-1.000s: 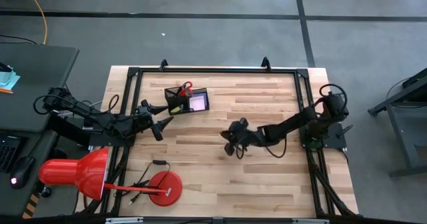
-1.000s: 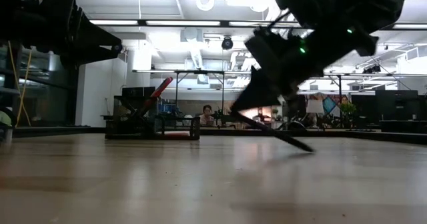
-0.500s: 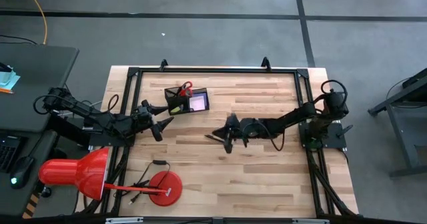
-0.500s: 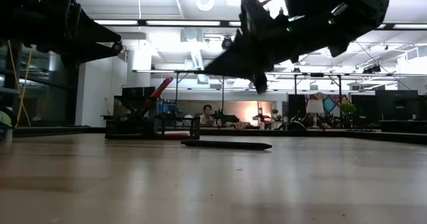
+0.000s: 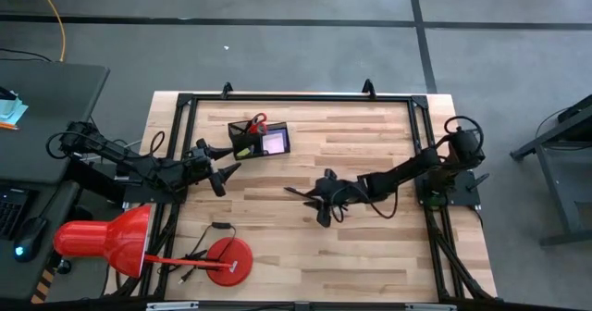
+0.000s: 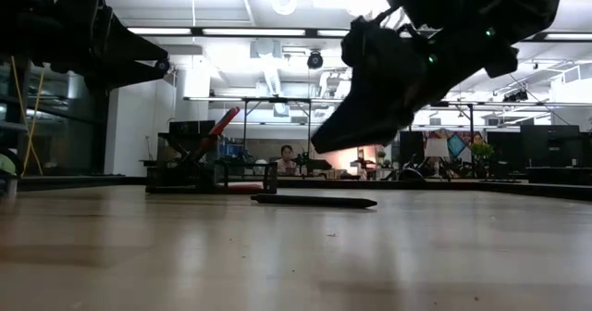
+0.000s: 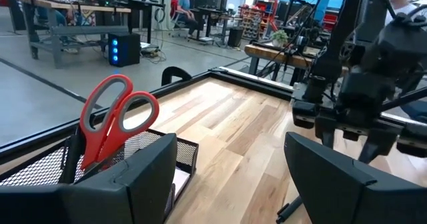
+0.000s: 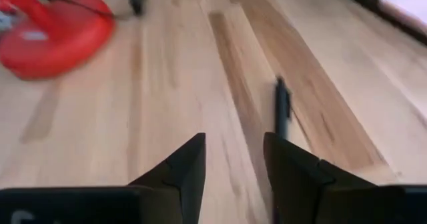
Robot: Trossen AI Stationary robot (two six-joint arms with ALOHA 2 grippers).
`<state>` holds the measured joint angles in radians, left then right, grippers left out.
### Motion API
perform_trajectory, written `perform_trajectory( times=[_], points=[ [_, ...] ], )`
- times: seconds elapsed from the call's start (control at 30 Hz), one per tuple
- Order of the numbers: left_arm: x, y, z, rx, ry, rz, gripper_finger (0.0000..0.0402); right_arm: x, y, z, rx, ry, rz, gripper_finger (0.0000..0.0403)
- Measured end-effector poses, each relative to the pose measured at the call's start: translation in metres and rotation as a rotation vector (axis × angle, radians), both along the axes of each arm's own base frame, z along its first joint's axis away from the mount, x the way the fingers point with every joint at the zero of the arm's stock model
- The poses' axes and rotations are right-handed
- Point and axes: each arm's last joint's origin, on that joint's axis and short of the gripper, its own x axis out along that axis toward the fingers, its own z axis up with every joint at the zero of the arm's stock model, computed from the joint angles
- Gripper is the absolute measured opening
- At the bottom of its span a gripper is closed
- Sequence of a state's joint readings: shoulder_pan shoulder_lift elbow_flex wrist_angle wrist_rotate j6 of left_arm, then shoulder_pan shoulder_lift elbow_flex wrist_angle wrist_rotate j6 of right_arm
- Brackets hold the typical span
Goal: Pick and place office supplies into organizer
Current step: Put the black pen into the desk organizer
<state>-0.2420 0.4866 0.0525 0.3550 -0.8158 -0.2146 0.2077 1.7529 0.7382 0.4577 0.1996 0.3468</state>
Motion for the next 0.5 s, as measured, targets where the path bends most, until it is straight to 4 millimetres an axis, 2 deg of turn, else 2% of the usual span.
perform_trajectory(
  times=[0.17,0.5],
  points=[
    [0.0,0.0,0.0,0.0,0.001,0.0,0.0266,-0.008,0.001,-0.01,-0.042,0.113,-0.072,0.0137],
    [0.0,0.0,-0.002,0.006,0.02,0.014,0.0266,-0.011,0.001,-0.017,-0.058,0.177,-0.081,0.0123]
  ],
)
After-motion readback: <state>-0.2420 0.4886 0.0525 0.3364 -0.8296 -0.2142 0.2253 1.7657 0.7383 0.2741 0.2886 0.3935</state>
